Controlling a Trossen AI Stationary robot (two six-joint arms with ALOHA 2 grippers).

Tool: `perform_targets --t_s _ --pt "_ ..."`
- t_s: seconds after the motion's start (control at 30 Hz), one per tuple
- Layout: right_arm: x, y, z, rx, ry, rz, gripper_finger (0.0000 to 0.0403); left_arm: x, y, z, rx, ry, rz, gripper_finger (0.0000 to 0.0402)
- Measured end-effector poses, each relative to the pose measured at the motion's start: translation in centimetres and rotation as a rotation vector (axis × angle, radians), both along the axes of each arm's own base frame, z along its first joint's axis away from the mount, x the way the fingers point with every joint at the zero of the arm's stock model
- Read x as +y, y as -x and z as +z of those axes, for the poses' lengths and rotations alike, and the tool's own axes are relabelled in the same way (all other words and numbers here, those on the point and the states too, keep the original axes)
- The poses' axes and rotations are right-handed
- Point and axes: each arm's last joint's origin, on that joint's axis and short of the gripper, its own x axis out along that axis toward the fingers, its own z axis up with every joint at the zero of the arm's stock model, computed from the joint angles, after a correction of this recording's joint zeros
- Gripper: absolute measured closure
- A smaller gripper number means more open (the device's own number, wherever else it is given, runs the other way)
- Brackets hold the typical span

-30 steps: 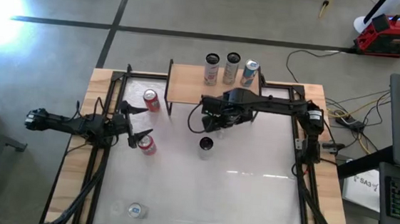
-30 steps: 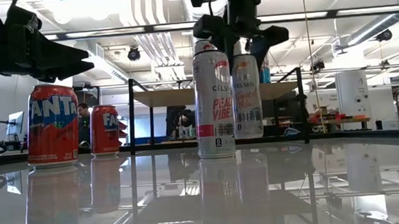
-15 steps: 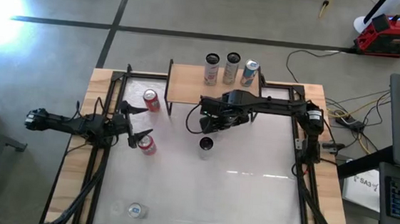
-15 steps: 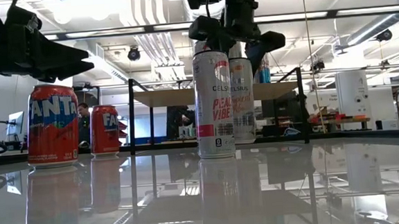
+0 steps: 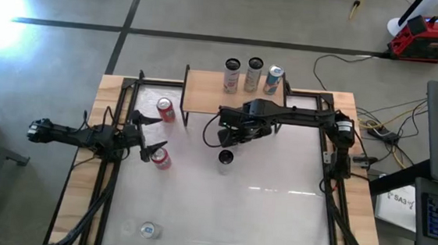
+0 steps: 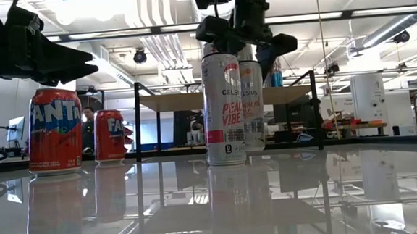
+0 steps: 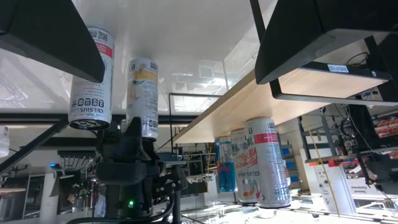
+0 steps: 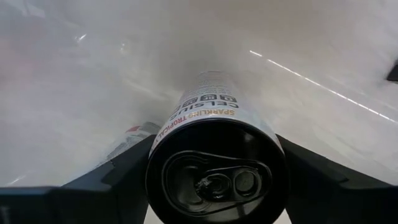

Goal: Place canned beverage on shelf
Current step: Move the white yellow soda can to the center of the table

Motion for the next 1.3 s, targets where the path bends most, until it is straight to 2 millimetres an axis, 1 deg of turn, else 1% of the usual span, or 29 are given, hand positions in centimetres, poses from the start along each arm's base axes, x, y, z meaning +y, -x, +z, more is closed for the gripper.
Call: perform_targets --t_s 0.1,0.33,0.8,1.0,1.17,1.3 --pt "0.2 -0.1 0.0 -0.006 0.001 0.006 0.0130 0.0 0.0 0.0 0.000 0.000 0.000 0.0002" --pt "0.6 0.0 -0.9 0.021 0.000 0.015 0.0133 0.0 0.0 0.0 0.000 0.000 0.000 0.0002" --pt "0.7 -0.1 -0.9 0.007 -0.003 -0.001 0.0116 0.0 0.0 0.0 0.000 0.000 0.000 0.0002" --pt "0.8 -0.1 -0.9 0.005 -0.004 -0.003 0.0088 0.0 0.0 0.0 0.000 0.000 0.000 0.0002" --pt "0.8 -0.1 -0.9 0.006 -0.009 -0.030 0.0049 0.0 0.0 0.0 0.000 0.000 0.000 0.0002" --pt "1.3 0.3 -0.5 0.016 -0.013 -0.063 0.0023 0.0 0.0 0.0 0.000 0.000 0.000 0.0002"
